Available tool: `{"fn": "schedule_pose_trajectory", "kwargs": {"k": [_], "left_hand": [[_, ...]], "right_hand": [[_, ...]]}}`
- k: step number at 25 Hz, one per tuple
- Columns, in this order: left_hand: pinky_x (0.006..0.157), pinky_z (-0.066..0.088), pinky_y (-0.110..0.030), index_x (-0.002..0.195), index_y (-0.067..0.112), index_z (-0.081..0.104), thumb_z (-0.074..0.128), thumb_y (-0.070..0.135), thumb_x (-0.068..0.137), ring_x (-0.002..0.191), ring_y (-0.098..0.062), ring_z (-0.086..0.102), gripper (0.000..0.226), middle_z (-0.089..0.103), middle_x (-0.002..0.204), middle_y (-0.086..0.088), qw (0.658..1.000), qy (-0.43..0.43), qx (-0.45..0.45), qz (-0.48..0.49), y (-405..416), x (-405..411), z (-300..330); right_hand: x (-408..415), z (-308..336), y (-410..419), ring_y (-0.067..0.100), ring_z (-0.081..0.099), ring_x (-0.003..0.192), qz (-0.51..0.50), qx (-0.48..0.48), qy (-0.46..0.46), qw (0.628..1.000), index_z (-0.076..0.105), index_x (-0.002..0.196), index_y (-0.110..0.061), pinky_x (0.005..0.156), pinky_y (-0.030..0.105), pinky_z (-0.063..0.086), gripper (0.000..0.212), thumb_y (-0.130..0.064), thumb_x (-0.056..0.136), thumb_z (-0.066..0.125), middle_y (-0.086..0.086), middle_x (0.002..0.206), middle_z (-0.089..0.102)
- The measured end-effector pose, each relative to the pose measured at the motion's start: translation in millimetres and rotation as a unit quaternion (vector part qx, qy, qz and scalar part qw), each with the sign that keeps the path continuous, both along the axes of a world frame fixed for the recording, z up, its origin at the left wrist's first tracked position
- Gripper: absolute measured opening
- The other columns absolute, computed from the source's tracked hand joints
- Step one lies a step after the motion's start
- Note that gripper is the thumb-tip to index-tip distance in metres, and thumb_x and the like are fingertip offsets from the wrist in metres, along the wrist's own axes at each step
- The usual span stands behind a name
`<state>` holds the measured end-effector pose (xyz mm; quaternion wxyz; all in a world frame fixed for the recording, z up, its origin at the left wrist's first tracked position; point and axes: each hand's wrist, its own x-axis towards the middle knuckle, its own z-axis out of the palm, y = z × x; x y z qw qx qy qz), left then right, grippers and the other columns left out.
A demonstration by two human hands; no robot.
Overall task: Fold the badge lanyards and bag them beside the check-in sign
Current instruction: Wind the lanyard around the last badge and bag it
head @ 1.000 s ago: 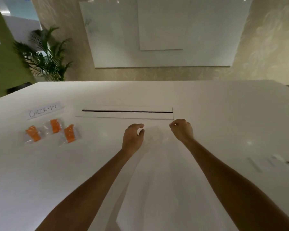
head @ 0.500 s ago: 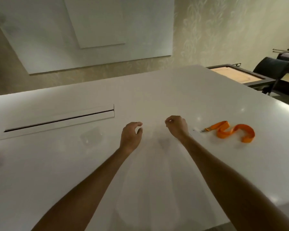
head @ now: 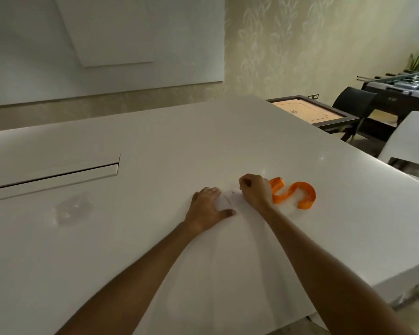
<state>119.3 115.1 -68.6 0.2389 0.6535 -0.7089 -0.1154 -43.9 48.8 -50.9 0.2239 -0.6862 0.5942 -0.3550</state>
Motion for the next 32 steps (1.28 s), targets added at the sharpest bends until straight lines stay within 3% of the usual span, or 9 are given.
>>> {"fn": "schedule_pose_trajectory", "kwargs": {"k": [2, 6, 12, 16, 22, 26, 29, 32], "left_hand": [[0.112, 0.024, -0.035, 0.134, 0.013, 0.045, 0.061, 0.070, 0.070, 0.132, -0.016, 0.035, 0.087, 0.047, 0.140, 0.000, 0.999, -0.032, 0.009, -0.003, -8.7, -2.0, -2.9], [0.114, 0.021, -0.034, 0.136, 0.011, 0.045, 0.060, 0.066, 0.075, 0.137, -0.017, 0.032, 0.083, 0.044, 0.145, -0.003, 0.999, -0.015, -0.003, 0.039, -26.7, 0.2, -5.0], [0.108, 0.030, -0.032, 0.129, 0.013, 0.048, 0.066, 0.066, 0.070, 0.127, -0.019, 0.042, 0.082, 0.050, 0.135, -0.002, 0.995, 0.036, 0.003, 0.095, -44.5, 0.8, -5.5], [0.092, 0.041, -0.031, 0.116, 0.013, 0.050, 0.072, 0.060, 0.066, 0.107, -0.019, 0.049, 0.072, 0.053, 0.116, 0.000, 0.991, 0.054, -0.013, 0.119, -56.4, 4.4, -3.3], [0.097, 0.040, -0.033, 0.129, 0.015, 0.042, 0.077, 0.050, 0.064, 0.118, -0.022, 0.043, 0.082, 0.049, 0.127, -0.003, 0.973, 0.119, -0.044, 0.194, -80.3, 15.2, -4.7], [0.090, 0.042, -0.033, 0.130, 0.019, 0.041, 0.075, 0.053, 0.066, 0.114, -0.019, 0.046, 0.080, 0.049, 0.121, 0.001, 0.957, 0.176, -0.059, 0.223, -88.2, 18.6, -3.4], [0.078, 0.043, -0.028, 0.117, 0.023, 0.050, 0.075, 0.053, 0.065, 0.100, -0.015, 0.052, 0.065, 0.052, 0.109, 0.006, 0.950, 0.212, -0.078, 0.216, -91.8, 22.4, -2.1], [0.075, 0.048, -0.022, 0.109, 0.025, 0.054, 0.078, 0.048, 0.066, 0.091, -0.006, 0.057, 0.055, 0.058, 0.103, 0.010, 0.930, 0.287, -0.095, 0.210, -96.2, 26.0, 2.2]], "right_hand": [[0.5, -6.4, -5.6, 0.023, 0.066, 0.082, 0.004, -0.004, 0.003, 1.000, 0.072, 0.086, -0.019, 0.071, 0.033, 0.052, 0.020, -0.017, 0.084, 0.052, 0.002, 0.086, 0.074], [11.5, -9.6, -18.5, 0.019, 0.065, 0.082, 0.030, -0.022, -0.001, 0.999, 0.072, 0.086, -0.020, 0.071, 0.034, 0.053, 0.019, -0.019, 0.084, 0.053, -0.001, 0.089, 0.074], [26.6, -8.8, -46.3, 0.012, 0.062, 0.077, 0.067, -0.033, -0.020, 0.997, 0.070, 0.088, -0.019, 0.064, 0.021, 0.043, 0.019, -0.019, 0.087, 0.052, -0.004, 0.088, 0.073], [34.5, -10.7, -66.7, 0.018, 0.065, 0.096, 0.088, -0.031, -0.067, 0.993, 0.071, 0.102, -0.011, 0.084, 0.030, 0.051, 0.024, -0.010, 0.088, 0.050, 0.003, 0.103, 0.073], [37.5, -17.4, -81.9, 0.017, 0.063, 0.102, 0.119, -0.012, -0.118, 0.986, 0.062, 0.119, -0.016, 0.090, 0.028, 0.049, 0.045, 0.004, 0.083, 0.044, 0.000, 0.106, 0.070], [42.2, -17.4, -89.4, 0.018, 0.064, 0.106, 0.111, -0.067, -0.058, 0.990, 0.065, 0.118, -0.014, 0.086, 0.017, 0.042, 0.047, 0.006, 0.079, 0.049, 0.003, 0.115, 0.070], [49.2, -15.5, -93.8, 0.022, 0.065, 0.099, 0.122, -0.107, 0.000, 0.987, 0.066, 0.117, -0.015, 0.082, 0.025, 0.046, 0.044, 0.000, 0.078, 0.052, 0.005, 0.110, 0.072], [58.1, -16.1, -101.9, 0.028, 0.065, 0.085, 0.148, -0.114, 0.039, 0.982, 0.066, 0.112, -0.014, 0.068, 0.030, 0.043, 0.034, -0.005, 0.082, 0.054, 0.008, 0.094, 0.073]]}}
